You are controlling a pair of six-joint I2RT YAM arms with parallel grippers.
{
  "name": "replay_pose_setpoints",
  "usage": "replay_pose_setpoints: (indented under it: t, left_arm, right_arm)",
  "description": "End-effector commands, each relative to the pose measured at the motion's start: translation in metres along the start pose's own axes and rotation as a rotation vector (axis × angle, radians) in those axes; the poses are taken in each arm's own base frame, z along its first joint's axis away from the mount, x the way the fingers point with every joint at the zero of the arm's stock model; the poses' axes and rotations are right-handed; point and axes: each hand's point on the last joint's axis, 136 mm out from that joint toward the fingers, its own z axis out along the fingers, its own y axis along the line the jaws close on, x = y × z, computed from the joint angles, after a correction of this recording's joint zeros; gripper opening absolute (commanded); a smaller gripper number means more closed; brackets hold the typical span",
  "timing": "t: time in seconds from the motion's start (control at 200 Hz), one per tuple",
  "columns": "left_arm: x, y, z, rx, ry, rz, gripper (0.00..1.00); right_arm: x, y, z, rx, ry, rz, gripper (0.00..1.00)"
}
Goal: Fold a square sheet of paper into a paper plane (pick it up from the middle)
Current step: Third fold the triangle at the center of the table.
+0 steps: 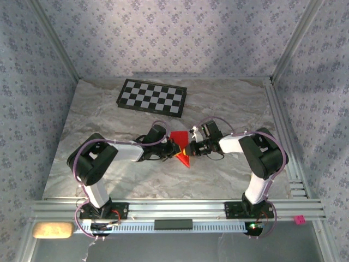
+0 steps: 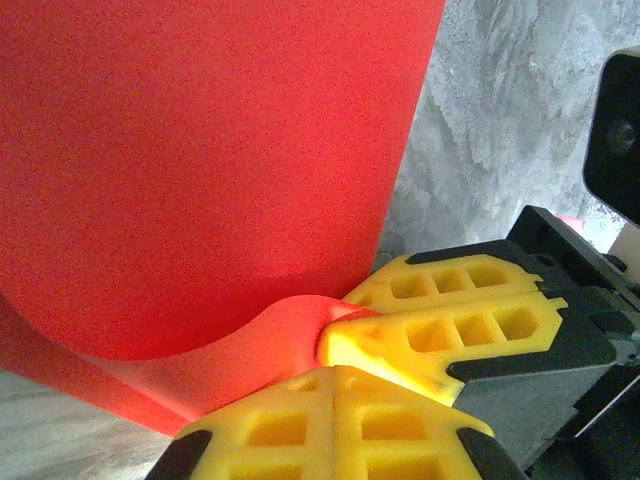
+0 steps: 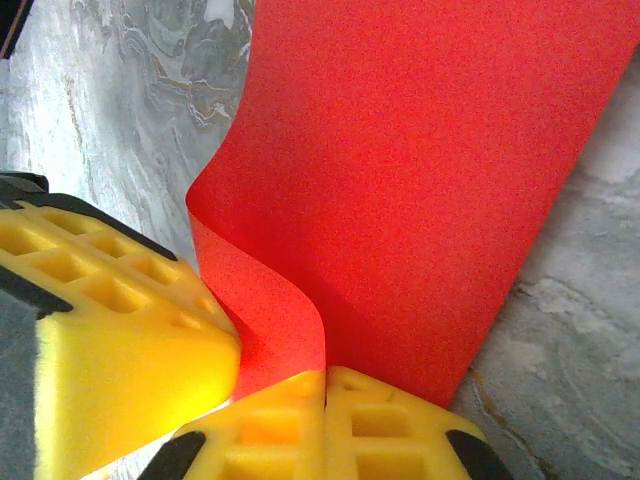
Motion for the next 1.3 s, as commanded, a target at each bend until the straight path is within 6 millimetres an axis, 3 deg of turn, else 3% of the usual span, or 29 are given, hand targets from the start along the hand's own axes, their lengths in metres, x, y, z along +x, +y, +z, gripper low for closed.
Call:
replay_pose_setpoints:
  t: [0.0, 0.675, 1.034, 1.294]
  left_arm:
    - [0.0, 0.005, 0.003, -0.008, -0.002, 0.006, 0.05]
    - [0.0, 0.028, 0.012, -0.084, 0.0, 0.018, 0.06]
    - [0.003, 0.039, 0.012, -0.119, 0.007, 0.018, 0.05]
    - [0.002, 0.039, 0.013, -0.12, 0.004, 0.019, 0.05]
  right_arm:
    - [0.018, -0.02, 0.003, 0.07, 0.036, 0.052, 0.0]
    - [0.016, -0.014, 0.001, 0.045, 0.028, 0.049, 0.01]
    - [0.0, 0.007, -0.019, 0.025, -0.019, 0.029, 0.25]
    - [-0.003, 0.009, -0.046, 0.105, -0.087, 0.041, 0.31]
